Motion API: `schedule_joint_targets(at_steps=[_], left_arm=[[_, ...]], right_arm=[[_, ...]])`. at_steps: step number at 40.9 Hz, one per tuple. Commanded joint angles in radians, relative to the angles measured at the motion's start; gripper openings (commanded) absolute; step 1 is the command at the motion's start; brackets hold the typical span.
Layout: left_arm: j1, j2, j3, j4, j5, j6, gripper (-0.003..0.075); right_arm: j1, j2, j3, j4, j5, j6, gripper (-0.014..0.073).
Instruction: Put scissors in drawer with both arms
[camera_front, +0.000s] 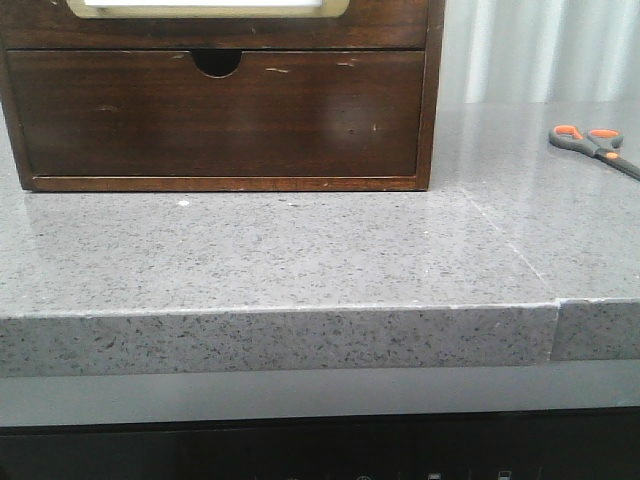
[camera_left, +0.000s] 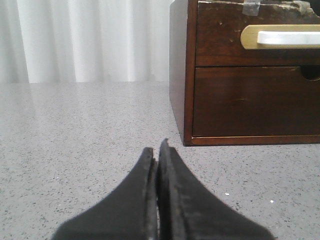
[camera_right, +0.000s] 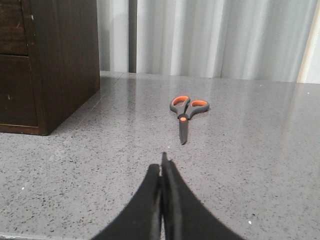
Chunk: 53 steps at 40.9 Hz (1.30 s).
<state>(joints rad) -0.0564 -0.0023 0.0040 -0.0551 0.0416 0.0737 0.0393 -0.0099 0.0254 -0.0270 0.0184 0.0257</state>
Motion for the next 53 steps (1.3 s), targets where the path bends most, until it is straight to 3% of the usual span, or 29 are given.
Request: schedule_joint_targets(at_steps=[1, 39, 47, 53], left_arm=[[-0.007, -0.018, 0.024, -0.007, -0.088, -0.008, -0.0020], [-0.007, -0.018, 0.008, -0.008, -0.115, -0.008, -0.0020], [-0.007, -0.014, -0.139, -0.008, -0.069, -0.008, -0.0020], [-0.007, 0.017, -0.319, -0.012, 0.057, -0.008, -0.0020]], right_arm=[[-0.001, -0.018, 0.002, 0.002, -0.079, 0.000, -0.0069], [-0.001, -0.018, -0.028, 0.015, -0.105, 0.001, -0.0069], [-0.001, -0.015, -0.193, 0.020, 0.034, 0.001, -0.0069], [-0.001, 0.021, -0.343, 0.019, 0.147, 0.001, -0.0069]])
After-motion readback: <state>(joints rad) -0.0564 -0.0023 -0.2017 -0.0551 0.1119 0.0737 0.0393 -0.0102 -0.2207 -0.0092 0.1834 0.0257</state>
